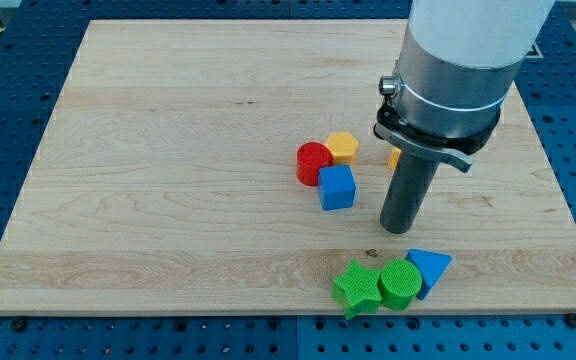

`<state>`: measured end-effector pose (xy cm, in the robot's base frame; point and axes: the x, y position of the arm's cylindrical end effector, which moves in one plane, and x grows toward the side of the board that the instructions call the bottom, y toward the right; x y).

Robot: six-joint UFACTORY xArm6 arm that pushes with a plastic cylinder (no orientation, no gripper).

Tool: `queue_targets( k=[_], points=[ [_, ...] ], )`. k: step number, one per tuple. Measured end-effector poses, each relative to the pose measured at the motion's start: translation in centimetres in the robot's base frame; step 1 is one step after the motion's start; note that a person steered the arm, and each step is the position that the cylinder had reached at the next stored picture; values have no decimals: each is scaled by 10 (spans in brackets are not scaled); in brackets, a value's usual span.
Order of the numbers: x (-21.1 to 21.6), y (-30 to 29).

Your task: Push the blue cube into the yellow heart

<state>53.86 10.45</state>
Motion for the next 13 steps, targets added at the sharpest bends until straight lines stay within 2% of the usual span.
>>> queue_targets(
  k=[3, 4, 6, 7, 8, 10, 13],
  points=[
    [-41, -11],
    [-42, -11],
    [0, -2],
    [16, -31],
    [15, -70],
    [-7, -102],
    [-7, -81]
  ],
)
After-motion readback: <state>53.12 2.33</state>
